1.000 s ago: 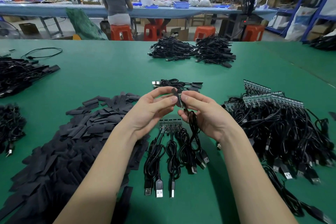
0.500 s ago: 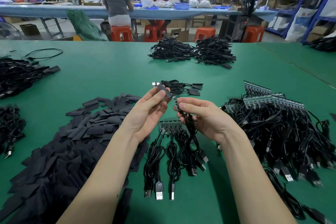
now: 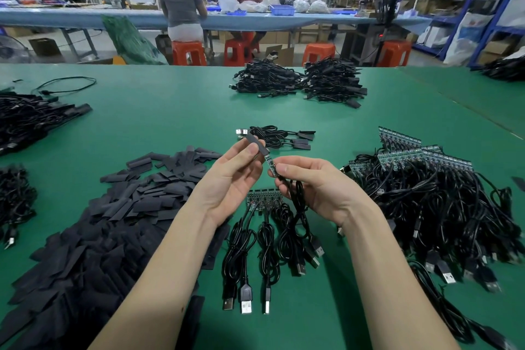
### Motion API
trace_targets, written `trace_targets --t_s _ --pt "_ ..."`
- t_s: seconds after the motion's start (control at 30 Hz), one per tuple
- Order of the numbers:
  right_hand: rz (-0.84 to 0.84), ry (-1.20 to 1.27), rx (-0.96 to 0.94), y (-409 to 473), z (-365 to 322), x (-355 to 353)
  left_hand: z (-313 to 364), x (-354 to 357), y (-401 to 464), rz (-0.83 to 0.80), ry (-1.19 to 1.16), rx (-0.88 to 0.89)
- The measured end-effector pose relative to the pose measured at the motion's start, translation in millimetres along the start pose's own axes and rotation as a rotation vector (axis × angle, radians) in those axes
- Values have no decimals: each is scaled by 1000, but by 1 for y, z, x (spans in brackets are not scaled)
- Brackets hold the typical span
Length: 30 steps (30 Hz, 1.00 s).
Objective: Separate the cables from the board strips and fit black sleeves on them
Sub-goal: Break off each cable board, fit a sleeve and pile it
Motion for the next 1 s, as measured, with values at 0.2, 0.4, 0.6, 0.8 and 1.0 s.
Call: trace_targets --t_s 0.2,0.4,0.6,0.8,1.0 --pt "2 -1 30 -1 3 -4 4 0 -3 -34 93 -6" --pt "-7 -4 46 -2 4 -6 7 0 -4 -65 182 0" --pt "-21 -14 19 -2 2 -4 9 0 -3 -91 216 23" --pt "-4 -49 -29 -3 -1 -5 12 -2 -1 -102 268 91" --pt "-3 -73 -77 -6 -3 -4 14 -2 -2 -133 299 105"
Point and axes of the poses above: each hand's wrist, its own y-axis towards the middle knuckle, its own x-axis out of the palm, z = x × y, the point moved 6 cm from there along y, towards the middle knuckle, and after that the axes turned 6 degrees about x, right-handed, at the moved point
